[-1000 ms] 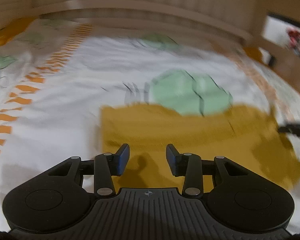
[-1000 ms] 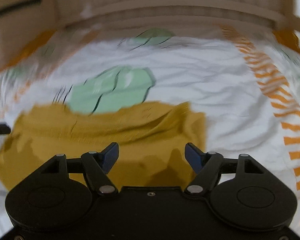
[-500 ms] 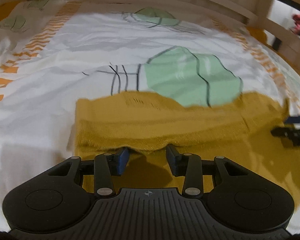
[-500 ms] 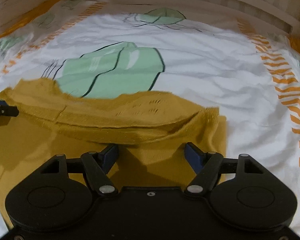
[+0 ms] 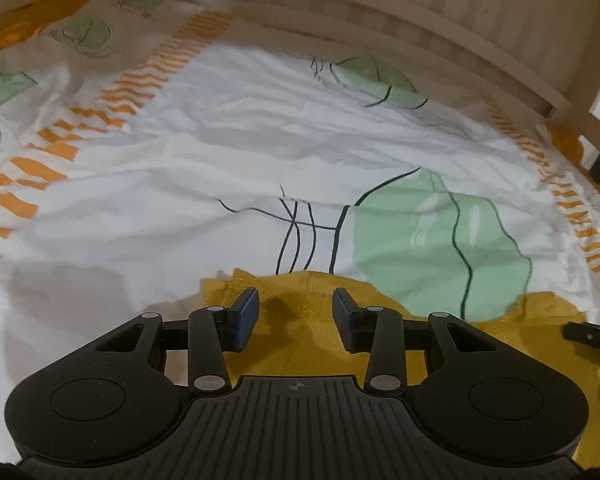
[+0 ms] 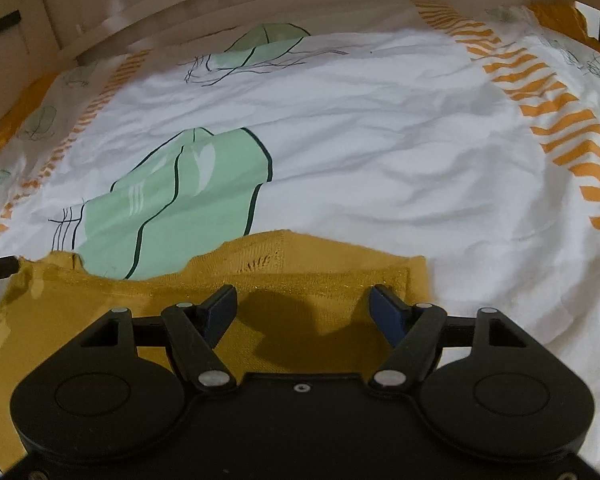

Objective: Fold small clothes

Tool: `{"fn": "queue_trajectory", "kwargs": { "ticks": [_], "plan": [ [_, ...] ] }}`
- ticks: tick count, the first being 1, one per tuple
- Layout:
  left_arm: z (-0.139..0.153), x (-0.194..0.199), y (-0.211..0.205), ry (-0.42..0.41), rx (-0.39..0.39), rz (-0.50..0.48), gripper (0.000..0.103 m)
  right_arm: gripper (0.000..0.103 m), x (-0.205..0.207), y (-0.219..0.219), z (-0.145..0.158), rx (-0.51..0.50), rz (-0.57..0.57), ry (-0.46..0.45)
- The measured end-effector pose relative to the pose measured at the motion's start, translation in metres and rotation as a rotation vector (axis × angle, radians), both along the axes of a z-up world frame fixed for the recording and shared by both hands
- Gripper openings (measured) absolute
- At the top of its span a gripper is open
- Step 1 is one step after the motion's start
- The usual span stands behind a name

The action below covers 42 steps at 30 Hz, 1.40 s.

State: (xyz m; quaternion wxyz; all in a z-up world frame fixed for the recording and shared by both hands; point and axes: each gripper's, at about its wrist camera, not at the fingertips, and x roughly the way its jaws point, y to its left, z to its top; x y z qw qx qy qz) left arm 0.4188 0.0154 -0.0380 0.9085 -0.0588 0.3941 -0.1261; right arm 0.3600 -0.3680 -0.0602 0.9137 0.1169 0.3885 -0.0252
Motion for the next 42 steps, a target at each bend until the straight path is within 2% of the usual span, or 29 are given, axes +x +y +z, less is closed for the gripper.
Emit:
{"fn": "queue_trajectory", "kwargs": {
  "ticks": [7,15,19,22,27,31,35,42],
  "plan": [
    [0.010,-0.050,0.020,0.027,-0.019,-0.031,0.039,0.076,-0.022,0.015,0.018,-0.001,0.016,-0.053],
    [-0.007,-0.109,0.037,0.096,0.014,-0.054,0.040,0.077,-0.042,0.062,0.028,-0.001,0.111,-0.065],
    [-0.020,-0.117,0.037,0.150,0.077,-0.085,0.040,0.079,-0.040,0.087,0.027,-0.014,0.153,-0.053],
    [-0.029,-0.121,0.042,0.161,0.091,-0.096,0.045,0.081,-0.033,0.101,0.024,-0.024,0.165,-0.040],
    [-0.036,-0.122,0.055,0.153,-0.007,-0.080,0.045,0.081,-0.015,0.117,0.016,-0.082,0.150,-0.004],
    [-0.034,-0.120,0.053,0.160,-0.005,-0.087,0.046,0.081,0.001,0.123,-0.001,-0.149,0.107,0.047],
    [-0.029,-0.116,0.058,0.165,-0.038,-0.080,0.046,0.092,0.004,0.133,-0.017,-0.247,0.109,0.061],
    [-0.013,-0.113,0.063,0.116,-0.068,-0.050,0.046,0.097,0.005,0.143,-0.017,-0.284,0.085,0.060]
  ]
}}
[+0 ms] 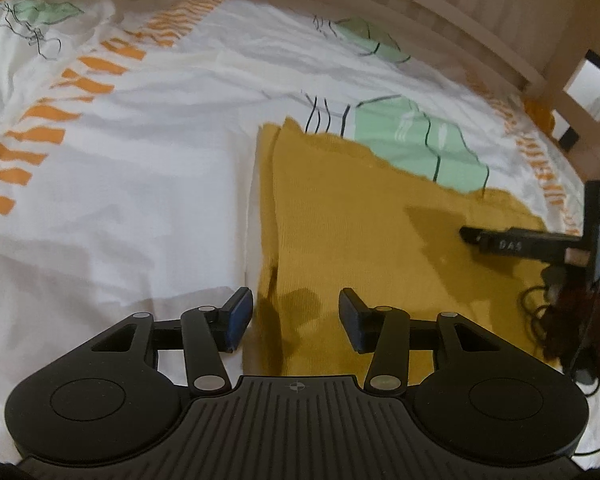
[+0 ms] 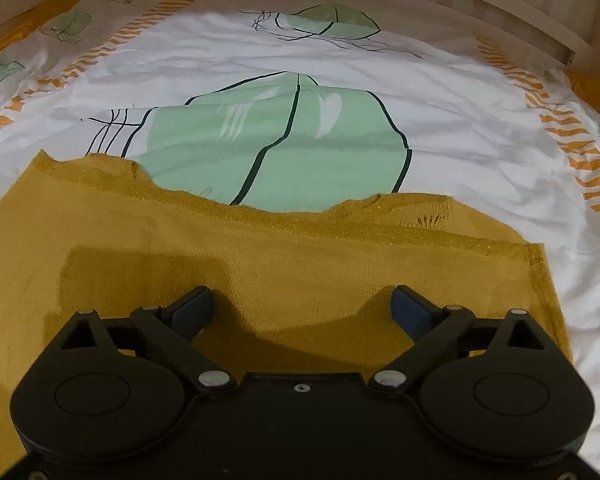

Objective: Fold small clothes

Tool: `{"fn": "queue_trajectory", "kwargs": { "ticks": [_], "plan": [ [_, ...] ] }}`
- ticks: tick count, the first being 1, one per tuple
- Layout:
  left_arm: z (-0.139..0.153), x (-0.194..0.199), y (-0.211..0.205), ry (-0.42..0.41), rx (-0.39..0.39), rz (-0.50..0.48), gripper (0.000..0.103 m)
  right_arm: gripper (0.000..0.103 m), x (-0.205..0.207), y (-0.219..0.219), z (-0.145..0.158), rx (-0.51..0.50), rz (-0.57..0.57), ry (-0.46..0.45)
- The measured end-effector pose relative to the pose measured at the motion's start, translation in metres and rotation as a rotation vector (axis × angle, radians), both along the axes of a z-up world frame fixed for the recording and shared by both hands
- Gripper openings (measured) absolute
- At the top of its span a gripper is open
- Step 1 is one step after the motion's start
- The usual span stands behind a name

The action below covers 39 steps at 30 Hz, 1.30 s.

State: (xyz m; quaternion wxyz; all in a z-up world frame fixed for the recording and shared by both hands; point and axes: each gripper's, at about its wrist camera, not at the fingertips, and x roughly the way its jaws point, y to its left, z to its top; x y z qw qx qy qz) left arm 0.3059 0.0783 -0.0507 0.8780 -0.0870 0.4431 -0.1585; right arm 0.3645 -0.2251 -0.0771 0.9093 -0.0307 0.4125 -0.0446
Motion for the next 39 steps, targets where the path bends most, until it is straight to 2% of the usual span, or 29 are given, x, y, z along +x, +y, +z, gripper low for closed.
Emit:
{"fn": "queue_trajectory", "kwargs": {
  "ticks": [4,10,19,27,33,37,39],
  "plan": [
    [0.007,-0.003,0.000,-0.031,0.010,0.005,0.046,0.097,-0.010,0.011,0.005,-0.048,0.016,-0.017],
    [0.009,-0.003,0.001,-0.042,0.022,0.007,0.046,0.097,-0.053,0.033,0.004,-0.108,0.079,-0.049],
    [0.002,0.000,-0.001,-0.025,0.081,0.034,0.046,0.102,-0.108,0.047,-0.008,-0.041,0.074,-0.053],
    [-0.015,0.007,-0.004,0.028,0.124,0.048,0.048,0.102,-0.109,0.042,-0.011,0.011,0.041,-0.053],
    [-0.017,0.006,-0.016,0.029,0.163,0.032,0.061,0.103,-0.115,0.037,-0.015,0.070,0.022,-0.066],
    [-0.021,0.004,-0.026,0.015,0.199,0.020,0.075,0.103,-0.115,0.035,-0.015,0.090,0.019,-0.062],
    [-0.022,0.004,-0.028,0.014,0.195,0.032,0.078,0.103,-0.115,0.033,-0.015,0.102,0.020,-0.060]
  ]
}}
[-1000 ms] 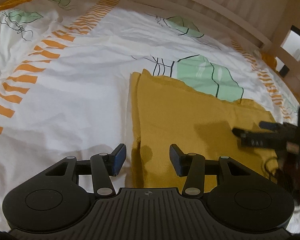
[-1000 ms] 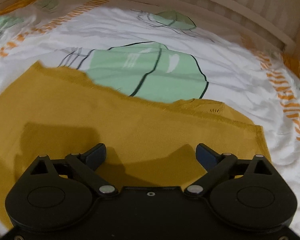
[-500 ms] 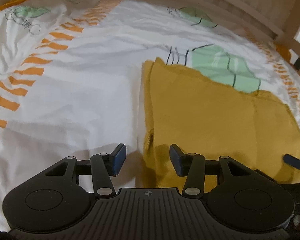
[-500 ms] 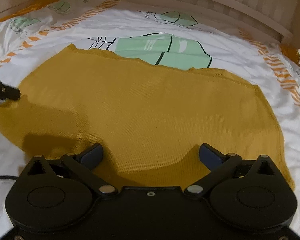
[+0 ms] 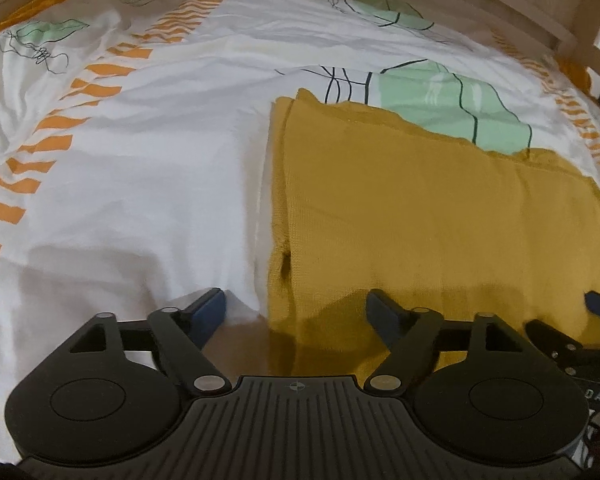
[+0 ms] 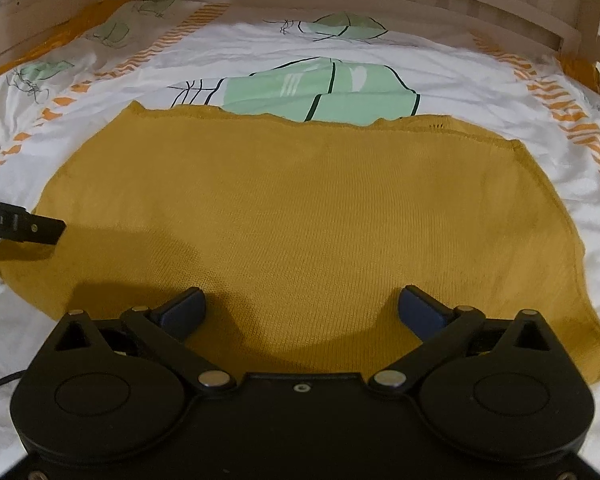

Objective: Fold small clothes

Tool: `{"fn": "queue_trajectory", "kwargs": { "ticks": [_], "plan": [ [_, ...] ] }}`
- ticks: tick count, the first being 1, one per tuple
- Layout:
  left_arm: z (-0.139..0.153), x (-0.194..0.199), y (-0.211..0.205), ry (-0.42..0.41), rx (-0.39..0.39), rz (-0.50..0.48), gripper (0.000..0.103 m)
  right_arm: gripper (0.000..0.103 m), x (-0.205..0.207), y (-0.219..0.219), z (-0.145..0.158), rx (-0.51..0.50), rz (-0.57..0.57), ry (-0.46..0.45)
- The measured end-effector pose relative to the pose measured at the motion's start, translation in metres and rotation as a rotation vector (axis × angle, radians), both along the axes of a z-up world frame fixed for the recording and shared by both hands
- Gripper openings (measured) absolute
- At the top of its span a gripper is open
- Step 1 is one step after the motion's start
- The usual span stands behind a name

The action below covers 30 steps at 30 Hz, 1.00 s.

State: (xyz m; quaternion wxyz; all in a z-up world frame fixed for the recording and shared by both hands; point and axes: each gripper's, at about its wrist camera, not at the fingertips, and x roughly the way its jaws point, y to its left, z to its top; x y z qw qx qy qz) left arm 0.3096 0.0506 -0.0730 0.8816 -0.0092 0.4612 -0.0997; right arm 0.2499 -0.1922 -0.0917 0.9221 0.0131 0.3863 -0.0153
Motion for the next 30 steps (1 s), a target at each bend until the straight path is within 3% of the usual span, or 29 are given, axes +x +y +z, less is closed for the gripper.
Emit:
{"fn": "queue_trajectory", "kwargs": {
  "ticks": [6,12,16,19,23,30],
  "plan": [
    [-0.003,0.000,0.001,-0.007,-0.048,0.048,0.088,0.103,-0.002,-0.013,0.007,0.076,0.046,0.010],
    [-0.003,0.004,-0.003,0.008,-0.029,0.036,0.090,0.102,-0.023,-0.062,0.033,0.313,0.031,-0.054],
    [-0.003,0.003,-0.005,0.008,-0.018,0.037,0.090,0.102,-0.038,-0.106,0.049,0.344,-0.055,-0.112],
    [-0.004,0.003,-0.007,0.003,-0.007,0.038,0.090,0.102,-0.040,-0.138,0.054,0.315,-0.122,-0.114],
    [-0.004,0.003,-0.007,0.003,-0.004,0.041,0.090,0.102,-0.033,-0.173,0.048,0.328,-0.169,-0.075],
    [-0.003,0.004,-0.006,0.008,-0.004,0.040,0.090,0.102,-0.013,-0.208,0.014,0.533,-0.179,-0.013]
  ]
}}
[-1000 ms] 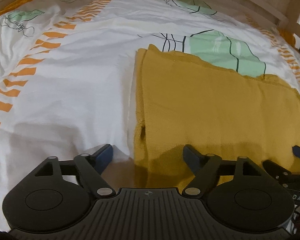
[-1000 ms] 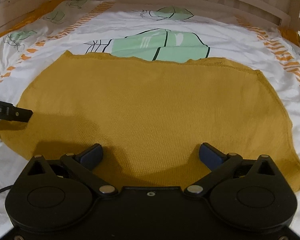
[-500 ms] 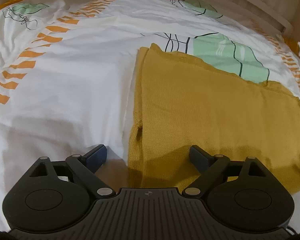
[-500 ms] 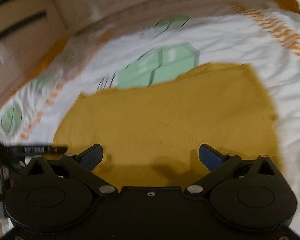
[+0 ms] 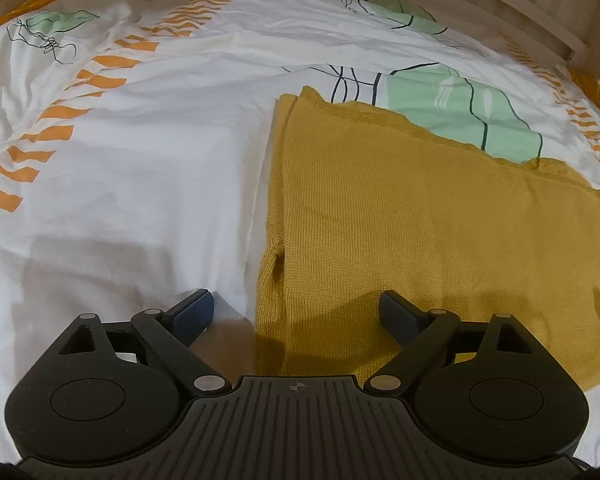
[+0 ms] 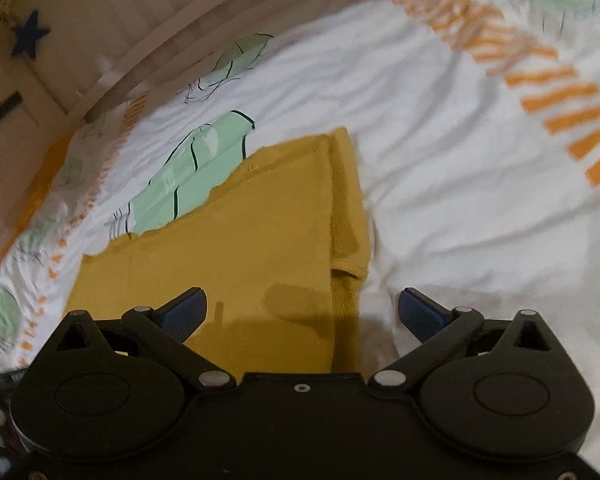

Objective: Fold small clothes

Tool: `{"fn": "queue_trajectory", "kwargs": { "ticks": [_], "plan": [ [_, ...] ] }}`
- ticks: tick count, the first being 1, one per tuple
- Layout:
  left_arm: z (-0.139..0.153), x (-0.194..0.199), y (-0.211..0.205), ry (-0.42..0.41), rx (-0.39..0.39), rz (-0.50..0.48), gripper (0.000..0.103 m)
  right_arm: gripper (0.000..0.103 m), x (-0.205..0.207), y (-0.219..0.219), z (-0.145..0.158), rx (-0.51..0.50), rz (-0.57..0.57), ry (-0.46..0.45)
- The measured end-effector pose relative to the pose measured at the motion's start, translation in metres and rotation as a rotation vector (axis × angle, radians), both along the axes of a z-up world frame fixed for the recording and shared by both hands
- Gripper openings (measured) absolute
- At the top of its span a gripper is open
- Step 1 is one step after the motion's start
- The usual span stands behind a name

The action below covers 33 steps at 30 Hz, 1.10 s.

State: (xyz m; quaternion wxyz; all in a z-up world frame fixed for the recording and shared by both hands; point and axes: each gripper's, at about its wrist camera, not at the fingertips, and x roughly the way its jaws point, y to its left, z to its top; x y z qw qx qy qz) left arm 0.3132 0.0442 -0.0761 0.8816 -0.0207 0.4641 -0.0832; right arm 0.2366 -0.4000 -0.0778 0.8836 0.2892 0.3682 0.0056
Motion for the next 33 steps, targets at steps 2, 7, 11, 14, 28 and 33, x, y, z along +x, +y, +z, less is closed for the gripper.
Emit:
{"fn": "queue_trajectory", "kwargs": {
  "ticks": [2,7,11,14,28,33],
  "plan": [
    [0.000,0.000,0.000,0.002,-0.001,-0.001,0.090,0.103,0.003,-0.003,-0.005,0.036,0.015,-0.018],
    [0.001,0.002,0.001,0.013,-0.011,0.001,0.089,0.103,0.022,-0.016,-0.014,0.138,0.050,-0.074],
    [0.002,0.005,0.002,0.021,-0.021,0.004,0.089,0.102,0.035,-0.020,-0.016,0.177,0.085,-0.096],
    [0.006,0.005,0.005,0.011,-0.036,0.010,0.080,0.059,0.040,-0.016,-0.015,0.161,0.118,-0.077],
    [0.035,0.013,0.046,0.000,-0.110,0.113,0.074,0.029,0.057,0.048,0.055,0.025,0.151,-0.046],
    [0.045,0.013,0.063,0.007,-0.145,0.127,0.074,0.028,0.073,0.102,0.079,-0.008,0.229,-0.053]
  ]
}}
